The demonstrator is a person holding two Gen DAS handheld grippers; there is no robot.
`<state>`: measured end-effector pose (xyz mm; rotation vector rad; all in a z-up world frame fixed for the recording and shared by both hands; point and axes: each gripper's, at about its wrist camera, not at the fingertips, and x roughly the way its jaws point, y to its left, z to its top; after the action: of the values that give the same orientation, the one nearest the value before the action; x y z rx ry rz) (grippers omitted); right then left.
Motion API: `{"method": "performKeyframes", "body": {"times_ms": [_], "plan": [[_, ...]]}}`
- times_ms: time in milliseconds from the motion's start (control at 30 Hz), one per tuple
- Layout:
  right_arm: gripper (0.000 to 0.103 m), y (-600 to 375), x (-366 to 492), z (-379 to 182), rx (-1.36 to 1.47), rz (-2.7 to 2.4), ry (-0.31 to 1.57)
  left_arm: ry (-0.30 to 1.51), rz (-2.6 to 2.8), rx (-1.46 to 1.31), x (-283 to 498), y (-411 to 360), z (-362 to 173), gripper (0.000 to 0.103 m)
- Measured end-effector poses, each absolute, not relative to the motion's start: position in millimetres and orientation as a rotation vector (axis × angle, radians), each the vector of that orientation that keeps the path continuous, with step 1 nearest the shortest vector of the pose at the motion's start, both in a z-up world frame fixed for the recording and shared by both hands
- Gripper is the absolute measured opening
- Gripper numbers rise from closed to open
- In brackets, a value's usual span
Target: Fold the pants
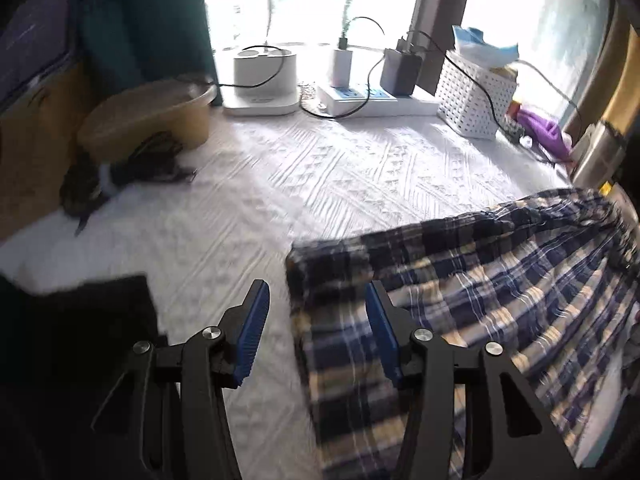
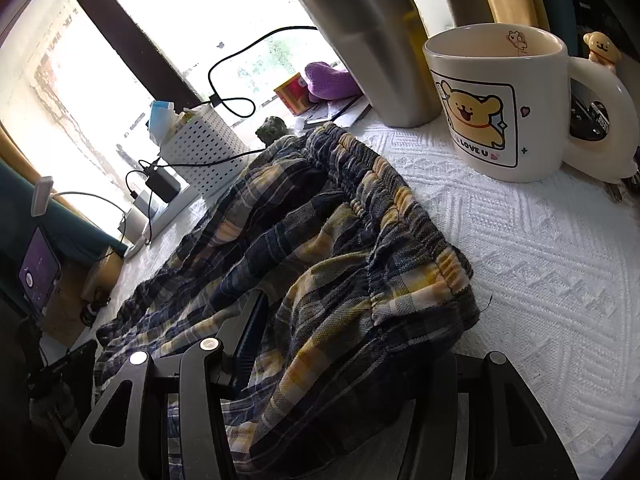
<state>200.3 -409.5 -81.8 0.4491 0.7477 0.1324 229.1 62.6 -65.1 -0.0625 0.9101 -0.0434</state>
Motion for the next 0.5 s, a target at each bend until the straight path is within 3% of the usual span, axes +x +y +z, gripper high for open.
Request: {"method": "performKeyframes", "body": {"times_ms": [67, 133, 500], "plan": [[0.054, -410, 200, -82, 0.451, 0.131, 0.746, 0.92, -0.049, -0.042, 237, 59, -69, 0.018], [0.054, -410, 201, -81, 0.45, 0.128, 0.745, 0.933, -0.042, -0.006, 245, 59, -74, 0.001], [0.054, -410, 206, -82, 0.44, 0.121, 0.736, 0.93, -0.008, -0.065, 264, 81, -81, 0.001]]}}
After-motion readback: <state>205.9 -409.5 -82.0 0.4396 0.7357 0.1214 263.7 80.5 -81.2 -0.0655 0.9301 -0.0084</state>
